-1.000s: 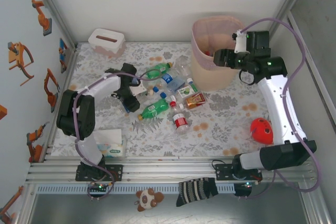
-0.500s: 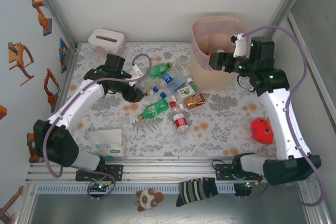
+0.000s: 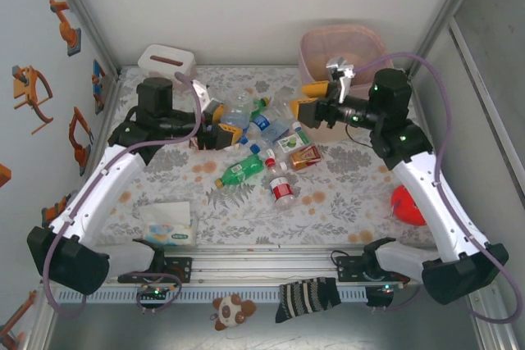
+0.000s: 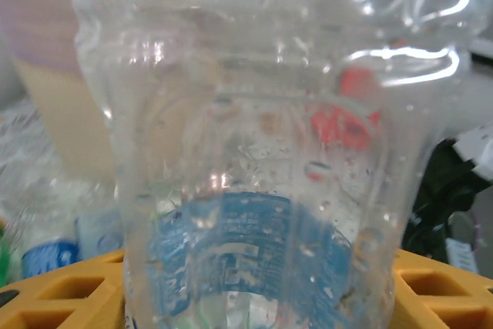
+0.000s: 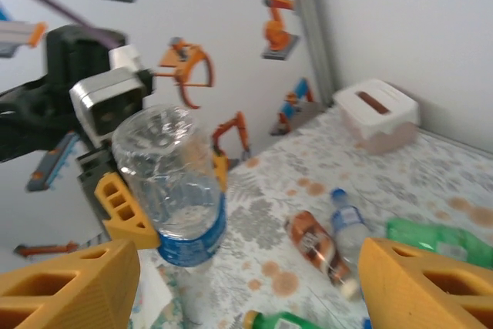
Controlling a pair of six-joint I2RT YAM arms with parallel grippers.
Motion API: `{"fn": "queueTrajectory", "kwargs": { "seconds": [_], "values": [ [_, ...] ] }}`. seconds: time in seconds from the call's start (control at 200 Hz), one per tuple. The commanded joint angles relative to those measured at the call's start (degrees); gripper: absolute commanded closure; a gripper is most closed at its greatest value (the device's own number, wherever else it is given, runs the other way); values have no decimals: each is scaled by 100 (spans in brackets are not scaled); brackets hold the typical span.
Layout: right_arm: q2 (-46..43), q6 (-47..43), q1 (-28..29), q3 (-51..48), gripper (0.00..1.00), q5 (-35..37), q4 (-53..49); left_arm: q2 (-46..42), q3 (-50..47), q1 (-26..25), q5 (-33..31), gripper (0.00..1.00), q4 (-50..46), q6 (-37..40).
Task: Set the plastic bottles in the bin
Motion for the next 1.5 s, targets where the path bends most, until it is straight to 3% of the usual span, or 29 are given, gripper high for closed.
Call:
{"fn": "queueTrajectory", "kwargs": {
  "seconds": [0.0,0.28,0.681,1.036,1.497],
  "values": [
    [-88,-488,417,-1,25,-294,674,-140,-53,-75,1113,39,952,-606],
    [275,-539,1189,369,20,-399,958,-242,42,-368,1849,39,1382,-803],
    [655,-556,1829,746,16,-1186,1147,-197,176,-686,2099,38,1511,-808],
    [733,-813,1984,860,26,-1343,936,-203,220,-806,2219,38,1643,-850],
    [696,-948,2010,923,46,-1273,735,-269,194,-816,2155,36,1691,-845]
  ]
}}
